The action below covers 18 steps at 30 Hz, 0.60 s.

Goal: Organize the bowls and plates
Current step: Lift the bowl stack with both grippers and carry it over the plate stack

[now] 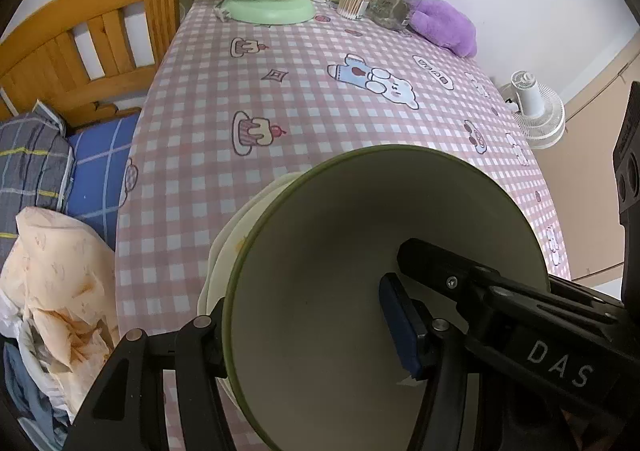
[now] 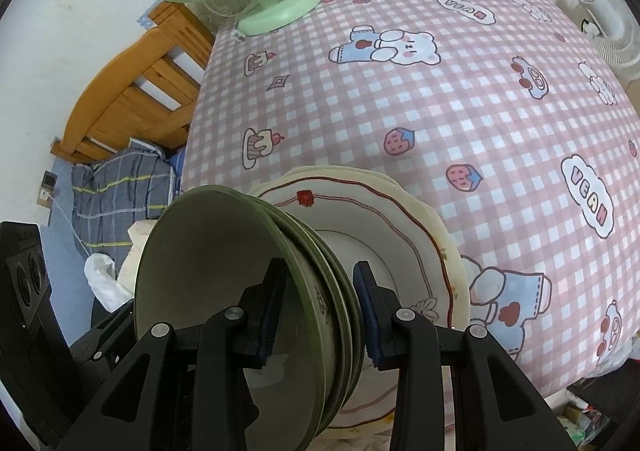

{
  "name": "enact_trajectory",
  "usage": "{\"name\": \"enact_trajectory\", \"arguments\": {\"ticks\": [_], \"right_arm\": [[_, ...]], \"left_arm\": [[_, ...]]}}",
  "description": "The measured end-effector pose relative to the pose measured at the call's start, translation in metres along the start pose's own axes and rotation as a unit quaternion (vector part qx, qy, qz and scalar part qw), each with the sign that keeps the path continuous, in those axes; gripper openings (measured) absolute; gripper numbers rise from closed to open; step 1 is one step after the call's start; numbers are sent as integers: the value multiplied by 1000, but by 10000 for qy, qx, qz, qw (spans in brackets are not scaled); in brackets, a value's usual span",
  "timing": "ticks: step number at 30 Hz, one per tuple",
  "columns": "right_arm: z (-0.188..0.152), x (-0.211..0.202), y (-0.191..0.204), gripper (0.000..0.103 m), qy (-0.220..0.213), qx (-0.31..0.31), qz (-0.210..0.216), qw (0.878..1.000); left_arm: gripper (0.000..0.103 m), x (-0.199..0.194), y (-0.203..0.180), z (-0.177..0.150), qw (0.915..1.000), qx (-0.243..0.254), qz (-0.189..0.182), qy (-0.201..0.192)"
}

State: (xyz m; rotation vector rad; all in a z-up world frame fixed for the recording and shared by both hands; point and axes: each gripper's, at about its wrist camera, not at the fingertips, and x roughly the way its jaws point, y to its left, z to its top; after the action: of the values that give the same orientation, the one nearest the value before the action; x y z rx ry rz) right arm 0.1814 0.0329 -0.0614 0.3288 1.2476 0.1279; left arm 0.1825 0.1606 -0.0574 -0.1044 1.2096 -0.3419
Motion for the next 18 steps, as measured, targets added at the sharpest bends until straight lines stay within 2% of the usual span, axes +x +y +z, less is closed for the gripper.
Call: {"name": "enact_trajectory", "arguments": {"ticks": [8,18], "right_arm": [[3,1,1,38,-9,-22,-94,10000],[-6,0,-3,41,-161,106,-86,9998]], "left_arm": [[59,4,1,4,10000,56,19,2],[64,1,-8,-2,9983,545,167,-113]]}}
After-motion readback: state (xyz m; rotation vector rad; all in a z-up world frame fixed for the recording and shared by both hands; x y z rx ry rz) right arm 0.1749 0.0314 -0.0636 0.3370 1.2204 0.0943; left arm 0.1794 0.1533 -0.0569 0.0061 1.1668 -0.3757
